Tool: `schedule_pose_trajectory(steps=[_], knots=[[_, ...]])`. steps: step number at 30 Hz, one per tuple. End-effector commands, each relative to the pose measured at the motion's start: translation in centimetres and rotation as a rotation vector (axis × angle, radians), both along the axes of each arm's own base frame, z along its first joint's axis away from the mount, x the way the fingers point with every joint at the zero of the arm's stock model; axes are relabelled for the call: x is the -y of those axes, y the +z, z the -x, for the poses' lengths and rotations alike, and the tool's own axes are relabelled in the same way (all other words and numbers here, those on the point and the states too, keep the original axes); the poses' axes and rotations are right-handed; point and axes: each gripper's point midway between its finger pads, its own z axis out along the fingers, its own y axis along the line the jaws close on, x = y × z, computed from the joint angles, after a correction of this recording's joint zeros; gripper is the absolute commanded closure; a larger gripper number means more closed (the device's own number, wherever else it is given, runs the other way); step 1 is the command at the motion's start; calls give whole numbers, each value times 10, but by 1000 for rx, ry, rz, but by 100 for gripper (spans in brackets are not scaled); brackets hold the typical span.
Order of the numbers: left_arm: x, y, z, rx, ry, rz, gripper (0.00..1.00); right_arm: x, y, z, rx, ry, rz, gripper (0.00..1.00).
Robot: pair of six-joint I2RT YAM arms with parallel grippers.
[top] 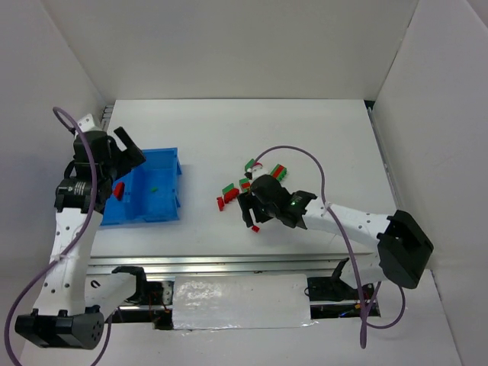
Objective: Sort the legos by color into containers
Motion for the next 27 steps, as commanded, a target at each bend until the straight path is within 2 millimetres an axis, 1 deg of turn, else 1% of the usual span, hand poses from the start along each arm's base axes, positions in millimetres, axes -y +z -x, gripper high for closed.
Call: schedule_pose_trajectory(steps=[1,2,3,4,5,6,7,8,10,11,14,15,16,17,18,19,20,21,24,26,27], knots=[[28,-16,10,-40,-214,-29,0,6,-22,12,-77,12,50,19],[34,-18,17,-33,-258,-27,0,10,-36,14,-104,8,93,20],[37,-20,20,-31,-276,-24,1,11,-42,15,-122,7,112,21],[39,-20,23,-22,-295,-22,1,9,-44,15,-135,5,117,23],[42,-14,27,13,-313,-25,0,9,-48,15,-147,5,130,25],[44,-18,28,13,-331,-25,0,8,-56,17,-169,6,149,26],[48,-18,30,20,-351,-22,0,7,-56,14,-170,-6,157,26],[48,-17,33,26,-355,-23,0,10,-64,15,-190,-15,187,27],[51,-21,35,24,-372,-19,0,11,-69,13,-201,-28,205,27],[52,-22,35,29,-378,-20,0,11,-75,15,-218,-26,215,31],[53,-30,35,21,-384,-17,1,11,-83,19,-237,-26,224,35],[53,-36,35,9,-386,-15,0,11,-85,21,-240,-23,228,36],[53,-39,35,6,-386,-15,0,10,-86,22,-241,-15,228,38],[53,-42,34,4,-387,-12,0,9,-89,24,-246,-10,229,44],[53,-49,33,-7,-388,-10,0,7,-89,25,-248,-4,230,46],[54,-53,32,-14,-391,-7,0,6,-92,28,-256,8,244,59],[54,-57,32,-23,-391,-5,1,5,-92,29,-257,12,248,68],[54,-64,32,-37,-392,-2,0,3,-90,29,-249,10,251,72],[53,-68,32,-58,-387,-7,0,-4,-87,32,-240,28,248,74],[52,-66,32,-50,-384,-7,0,-7,-84,33,-240,27,240,90],[54,-68,33,-50,-390,-3,1,-12,-80,33,-232,28,227,91]])
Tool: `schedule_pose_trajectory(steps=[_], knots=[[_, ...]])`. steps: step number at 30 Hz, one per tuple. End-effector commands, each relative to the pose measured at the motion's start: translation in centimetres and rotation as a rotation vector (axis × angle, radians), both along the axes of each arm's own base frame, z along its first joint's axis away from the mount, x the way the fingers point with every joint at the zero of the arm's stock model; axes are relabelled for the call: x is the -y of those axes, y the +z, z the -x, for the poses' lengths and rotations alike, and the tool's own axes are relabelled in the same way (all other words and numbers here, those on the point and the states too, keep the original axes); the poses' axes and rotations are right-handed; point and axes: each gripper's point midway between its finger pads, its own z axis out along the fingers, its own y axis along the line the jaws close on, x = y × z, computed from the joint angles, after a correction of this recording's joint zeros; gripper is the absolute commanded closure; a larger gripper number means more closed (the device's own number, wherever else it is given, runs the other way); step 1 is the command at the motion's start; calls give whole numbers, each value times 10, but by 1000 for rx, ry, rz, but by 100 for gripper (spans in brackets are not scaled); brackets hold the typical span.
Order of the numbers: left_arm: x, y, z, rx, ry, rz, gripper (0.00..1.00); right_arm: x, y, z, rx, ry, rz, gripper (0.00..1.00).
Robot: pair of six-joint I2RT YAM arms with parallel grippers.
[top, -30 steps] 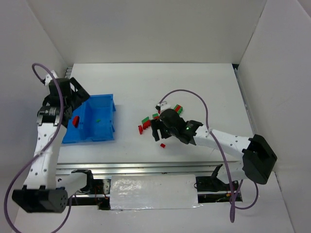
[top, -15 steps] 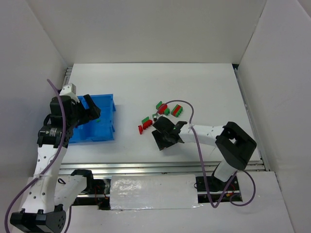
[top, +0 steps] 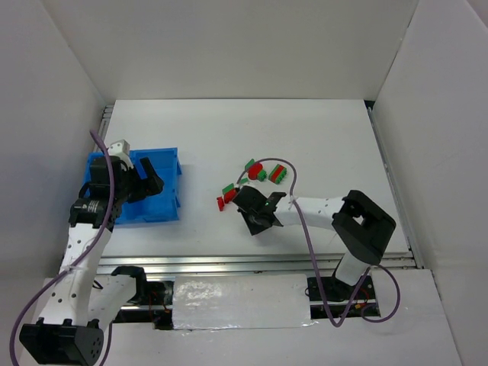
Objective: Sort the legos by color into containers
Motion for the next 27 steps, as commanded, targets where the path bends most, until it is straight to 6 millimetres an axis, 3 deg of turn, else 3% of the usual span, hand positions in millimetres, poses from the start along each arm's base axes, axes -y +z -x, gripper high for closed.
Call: schedule_pose_trajectory(steps=[1,4,6,7,10,11,13,14,15,16,19,20,22,27], knots=[[5,15,-5,77,-41,1,1,-20,8,7,-17,11,-48,91],[23,20,-3,94,-128,58,1,-34,27,4,7,6,-133,92],[48,28,3,106,-247,146,1,-51,54,3,46,31,-264,92],[57,33,6,113,-288,186,0,-70,87,3,84,74,-411,92],[95,56,24,163,-462,364,0,-87,128,20,129,202,-623,92],[104,60,30,160,-489,430,1,-97,170,26,194,273,-774,92],[120,84,42,231,-580,494,1,-96,193,29,245,286,-859,92],[126,91,48,232,-592,538,0,-95,221,29,312,291,-936,92],[129,96,51,248,-608,555,1,-93,228,25,340,259,-959,92],[135,112,58,326,-670,563,0,-92,237,24,346,236,-999,92],[143,134,74,460,-773,557,0,-90,275,27,379,226,-1107,91],[145,133,79,486,-809,546,0,-90,287,27,343,185,-1139,91],[146,147,85,610,-858,503,0,-86,290,25,269,101,-1142,91],[142,152,73,791,-811,456,0,-73,324,28,89,-19,-1320,90]])
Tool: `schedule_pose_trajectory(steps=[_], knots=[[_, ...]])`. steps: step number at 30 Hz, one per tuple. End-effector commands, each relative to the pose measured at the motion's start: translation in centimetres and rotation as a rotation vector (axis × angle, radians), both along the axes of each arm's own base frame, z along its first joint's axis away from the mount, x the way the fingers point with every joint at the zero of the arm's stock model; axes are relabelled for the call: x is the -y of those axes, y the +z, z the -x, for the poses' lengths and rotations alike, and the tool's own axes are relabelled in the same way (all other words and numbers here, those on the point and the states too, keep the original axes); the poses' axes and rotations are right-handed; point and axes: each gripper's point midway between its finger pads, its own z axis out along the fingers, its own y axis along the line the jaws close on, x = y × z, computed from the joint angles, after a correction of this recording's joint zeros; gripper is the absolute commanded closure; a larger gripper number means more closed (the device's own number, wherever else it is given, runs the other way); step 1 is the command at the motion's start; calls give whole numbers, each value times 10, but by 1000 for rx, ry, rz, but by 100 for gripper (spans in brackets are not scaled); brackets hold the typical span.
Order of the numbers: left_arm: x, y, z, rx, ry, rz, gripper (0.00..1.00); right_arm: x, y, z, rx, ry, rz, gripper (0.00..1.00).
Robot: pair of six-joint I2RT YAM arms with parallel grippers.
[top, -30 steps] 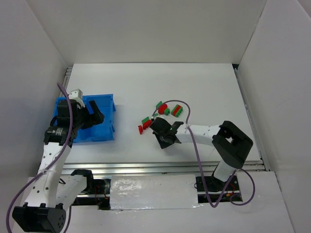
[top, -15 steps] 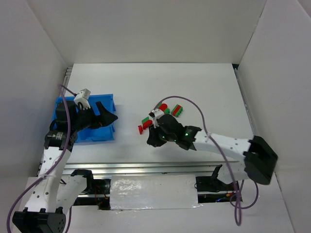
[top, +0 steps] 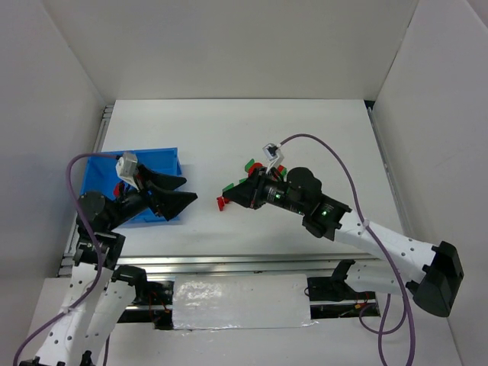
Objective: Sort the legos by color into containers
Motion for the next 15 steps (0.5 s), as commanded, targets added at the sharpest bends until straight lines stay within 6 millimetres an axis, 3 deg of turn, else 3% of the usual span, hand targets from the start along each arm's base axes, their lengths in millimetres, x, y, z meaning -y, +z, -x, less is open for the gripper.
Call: schedule_pose_trajectory(steps=[1,5,7,9,10,11,15], knots=[[3,29,-5,265,19,39,1,6,52,14,-129,50,-179,90],[10,29,-21,509,95,50,1,7,73,15,-188,63,-227,89],[27,36,-5,667,22,42,1,10,76,13,-210,85,-246,90],[42,39,-7,702,-1,12,1,13,76,10,-247,89,-252,90],[54,52,3,785,-28,-15,1,14,71,11,-272,102,-243,90],[65,39,0,749,-55,-69,2,15,70,12,-283,112,-244,90],[84,42,11,817,-60,-139,3,22,70,19,-277,113,-224,90]])
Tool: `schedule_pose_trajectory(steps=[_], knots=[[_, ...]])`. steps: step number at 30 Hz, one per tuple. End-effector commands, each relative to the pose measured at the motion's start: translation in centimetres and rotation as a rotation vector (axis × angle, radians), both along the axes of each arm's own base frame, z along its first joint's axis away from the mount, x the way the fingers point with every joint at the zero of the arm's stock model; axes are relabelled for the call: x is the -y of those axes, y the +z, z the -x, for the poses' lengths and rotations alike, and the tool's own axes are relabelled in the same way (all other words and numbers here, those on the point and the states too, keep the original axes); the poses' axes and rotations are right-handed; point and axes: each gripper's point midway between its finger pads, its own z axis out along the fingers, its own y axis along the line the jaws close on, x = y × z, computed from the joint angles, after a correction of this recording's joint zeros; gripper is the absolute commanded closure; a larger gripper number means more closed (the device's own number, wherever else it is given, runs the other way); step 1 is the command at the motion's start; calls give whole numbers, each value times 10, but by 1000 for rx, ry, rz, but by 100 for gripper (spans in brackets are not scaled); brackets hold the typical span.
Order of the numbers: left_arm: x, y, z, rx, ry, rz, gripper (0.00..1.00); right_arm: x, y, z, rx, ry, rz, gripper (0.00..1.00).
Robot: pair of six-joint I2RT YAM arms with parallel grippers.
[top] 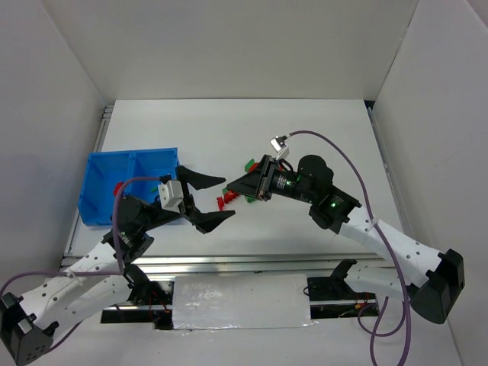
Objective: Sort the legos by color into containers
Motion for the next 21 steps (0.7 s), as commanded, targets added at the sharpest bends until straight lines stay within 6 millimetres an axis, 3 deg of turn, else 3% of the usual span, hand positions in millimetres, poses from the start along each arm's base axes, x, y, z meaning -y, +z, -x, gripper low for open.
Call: schedule_pose_trajectory(steps=[1,4,11,21], knots=[[-2,42,2,256,82,9,3,8,24,18,13,45,-42,90],[4,39,9,259,28,-9,6,9,22,23,21,69,-38,90],[14,24,4,243,3,-87,11,11,22,34,40,115,-44,89],[15,32,6,216,-13,-82,17,9,19,38,45,139,-30,89]])
